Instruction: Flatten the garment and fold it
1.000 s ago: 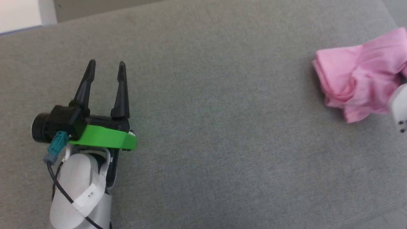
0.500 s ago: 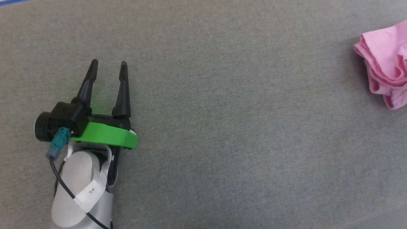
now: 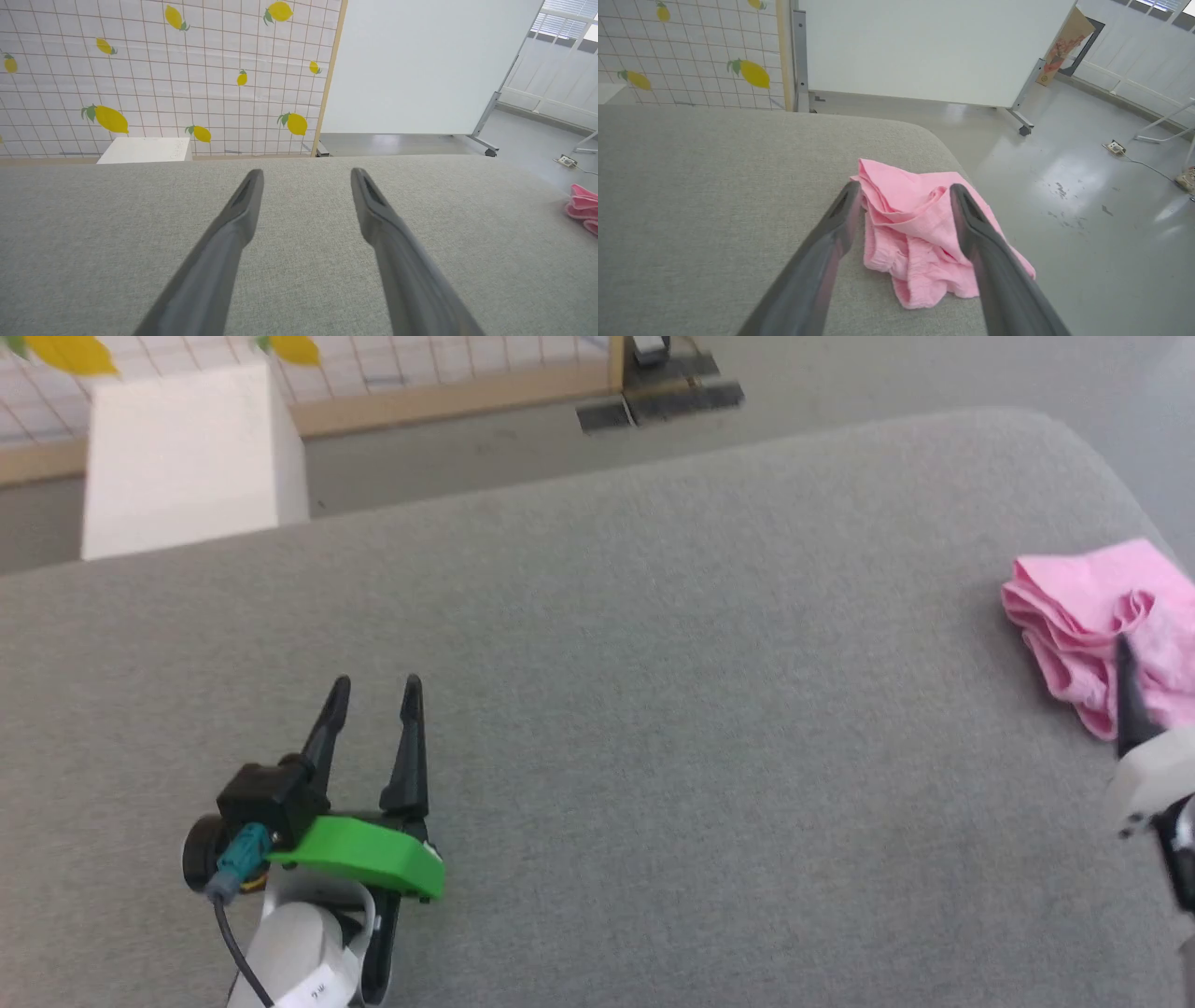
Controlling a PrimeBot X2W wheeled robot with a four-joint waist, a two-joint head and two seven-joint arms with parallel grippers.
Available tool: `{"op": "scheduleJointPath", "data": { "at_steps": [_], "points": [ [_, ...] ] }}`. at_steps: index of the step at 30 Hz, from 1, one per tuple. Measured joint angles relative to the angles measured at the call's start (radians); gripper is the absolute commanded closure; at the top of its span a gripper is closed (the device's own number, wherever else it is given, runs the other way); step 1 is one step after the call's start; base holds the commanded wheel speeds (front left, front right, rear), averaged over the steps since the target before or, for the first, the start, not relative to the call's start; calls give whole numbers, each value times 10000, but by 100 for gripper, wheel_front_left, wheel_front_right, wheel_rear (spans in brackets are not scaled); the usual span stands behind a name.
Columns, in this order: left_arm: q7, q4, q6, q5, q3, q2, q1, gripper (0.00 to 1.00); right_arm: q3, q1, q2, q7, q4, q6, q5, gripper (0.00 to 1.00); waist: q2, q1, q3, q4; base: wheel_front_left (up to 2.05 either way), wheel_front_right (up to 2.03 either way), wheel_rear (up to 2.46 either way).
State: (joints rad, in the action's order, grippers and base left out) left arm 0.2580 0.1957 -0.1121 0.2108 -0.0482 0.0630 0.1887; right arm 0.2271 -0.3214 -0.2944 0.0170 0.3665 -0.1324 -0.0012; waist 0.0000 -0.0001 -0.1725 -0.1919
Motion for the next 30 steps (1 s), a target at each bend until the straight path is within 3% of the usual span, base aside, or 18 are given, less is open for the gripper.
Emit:
{"op": "scheduleJointPath", "data": {
  "at_steps": [10, 19, 30],
  "points": [
    [0, 301, 161, 19, -199, -67, -413, 0, -1089, 1940, 1593, 765, -2715, 0, 652, 0, 0, 0, 1092, 1088, 0, 0, 0],
    [0, 366, 213, 13, -270, -79, -665, 0, -1607, 2916, 2228, 909, -3377, 0, 529, 0, 0, 0, 1546, 2027, 0, 0, 0],
    [0, 282, 259, 19, -407, -82, -861, 0, -1526, 3690, 2416, 1070, -3507, 2, 466, 0, 0, 0, 1733, 2633, 0, 0, 0]
  ]
}}
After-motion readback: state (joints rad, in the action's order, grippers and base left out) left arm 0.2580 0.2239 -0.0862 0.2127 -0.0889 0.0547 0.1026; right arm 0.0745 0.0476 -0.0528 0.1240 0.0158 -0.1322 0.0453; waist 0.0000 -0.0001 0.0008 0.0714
